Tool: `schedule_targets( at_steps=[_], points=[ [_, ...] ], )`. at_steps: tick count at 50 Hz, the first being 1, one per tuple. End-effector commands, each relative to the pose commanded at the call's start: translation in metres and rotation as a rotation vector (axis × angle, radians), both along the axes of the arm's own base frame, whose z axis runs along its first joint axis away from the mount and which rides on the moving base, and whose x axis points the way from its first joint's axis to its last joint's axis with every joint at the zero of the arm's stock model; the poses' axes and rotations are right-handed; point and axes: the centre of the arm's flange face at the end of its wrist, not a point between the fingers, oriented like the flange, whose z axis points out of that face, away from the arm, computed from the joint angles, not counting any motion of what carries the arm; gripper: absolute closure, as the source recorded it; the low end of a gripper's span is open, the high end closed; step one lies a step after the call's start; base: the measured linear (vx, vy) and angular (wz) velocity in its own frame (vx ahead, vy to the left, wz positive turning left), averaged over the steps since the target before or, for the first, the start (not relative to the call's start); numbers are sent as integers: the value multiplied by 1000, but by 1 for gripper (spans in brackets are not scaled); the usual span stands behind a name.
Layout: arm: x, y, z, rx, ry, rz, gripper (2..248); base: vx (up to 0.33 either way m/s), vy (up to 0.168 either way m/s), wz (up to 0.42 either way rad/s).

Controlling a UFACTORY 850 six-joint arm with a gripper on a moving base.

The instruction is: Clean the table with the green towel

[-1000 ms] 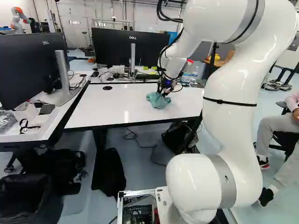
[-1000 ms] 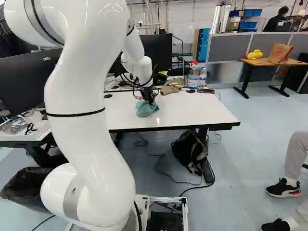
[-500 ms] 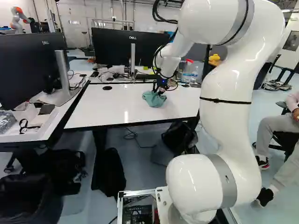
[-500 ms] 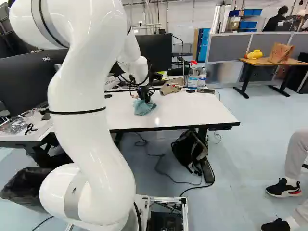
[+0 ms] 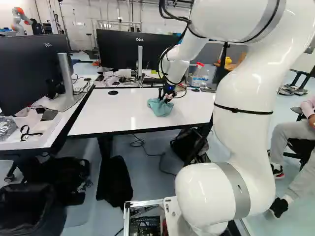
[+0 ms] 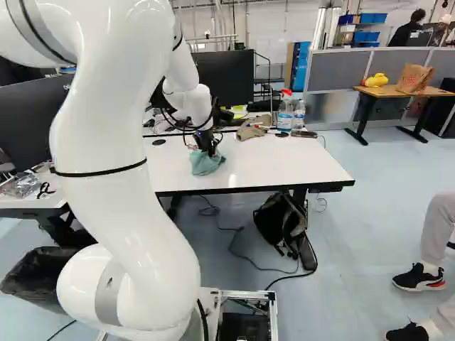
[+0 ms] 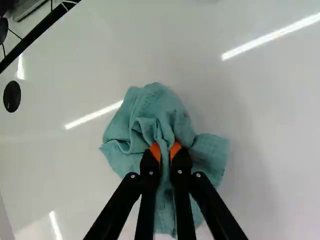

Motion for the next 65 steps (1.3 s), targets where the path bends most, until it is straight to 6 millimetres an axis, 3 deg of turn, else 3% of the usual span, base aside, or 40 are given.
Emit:
schedule_targets(
  at_steps=[34, 49, 65],
  points=[
    [-62, -10, 0, 1, 27, -23, 209, 0, 0, 0],
    [-61, -36, 0, 1, 27, -76, 209, 0, 0, 0],
    [-43, -62, 0, 1, 19, -125, 209, 0, 0, 0]
  ],
)
